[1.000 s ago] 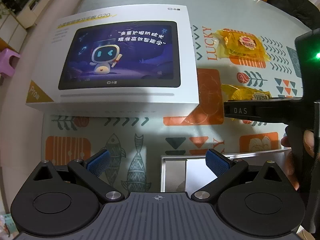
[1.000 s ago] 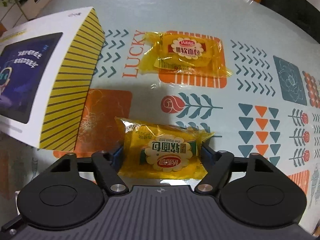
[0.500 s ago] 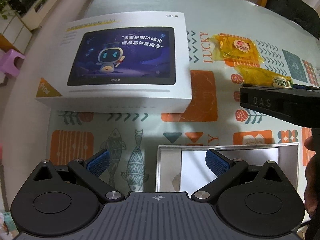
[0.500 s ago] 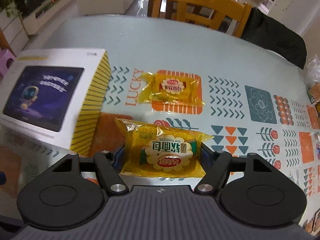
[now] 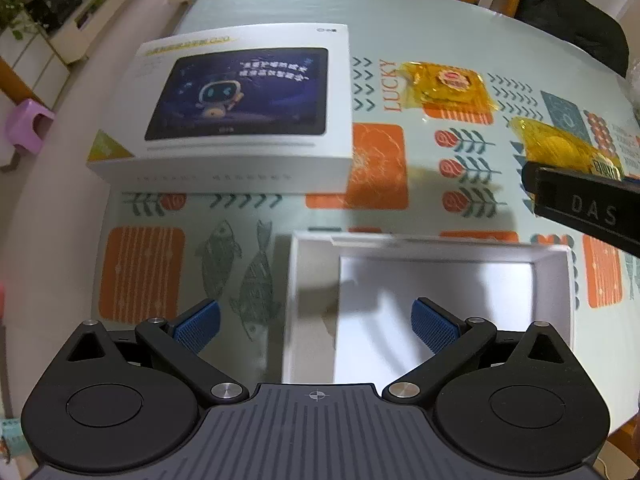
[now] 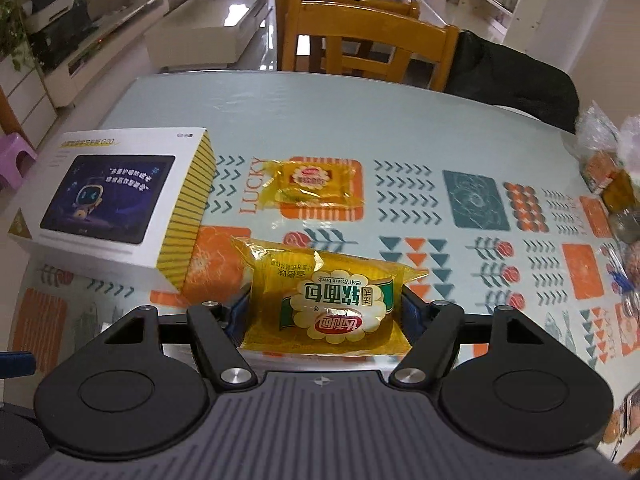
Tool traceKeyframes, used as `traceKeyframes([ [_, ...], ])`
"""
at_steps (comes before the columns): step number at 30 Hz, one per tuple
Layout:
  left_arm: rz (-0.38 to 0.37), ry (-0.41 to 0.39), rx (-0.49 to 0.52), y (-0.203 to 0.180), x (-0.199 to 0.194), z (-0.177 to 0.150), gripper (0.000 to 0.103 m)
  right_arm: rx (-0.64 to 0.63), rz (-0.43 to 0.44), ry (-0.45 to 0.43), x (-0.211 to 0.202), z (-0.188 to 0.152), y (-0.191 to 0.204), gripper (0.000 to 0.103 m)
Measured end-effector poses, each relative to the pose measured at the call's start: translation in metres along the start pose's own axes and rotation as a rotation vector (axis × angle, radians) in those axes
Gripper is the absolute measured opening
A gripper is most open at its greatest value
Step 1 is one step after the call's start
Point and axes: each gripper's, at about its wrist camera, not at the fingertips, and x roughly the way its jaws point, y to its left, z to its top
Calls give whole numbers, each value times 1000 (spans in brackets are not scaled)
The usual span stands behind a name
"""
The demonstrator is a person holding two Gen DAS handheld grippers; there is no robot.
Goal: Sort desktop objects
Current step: 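Lift the bread packet with the right gripper and carry it over the white tray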
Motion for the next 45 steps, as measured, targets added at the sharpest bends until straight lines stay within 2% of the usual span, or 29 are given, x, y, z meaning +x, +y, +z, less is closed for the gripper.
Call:
traceKeyframes([
  [13, 22, -6, -9, -33, -23, -58, 103, 41, 16, -11, -43, -57, -40, 89],
  [23, 69, -10, -46, -41, -34, -86, 103, 32, 80, 64, -43, -108, -55, 89],
  [32, 136, -16, -82, -29, -35, -94, 103, -5, 170, 126, -40, -134, -43, 89],
  [45, 185, 9, -150, 5, -24, -76, 103, -53, 228, 217, -7, -135, -15, 90],
])
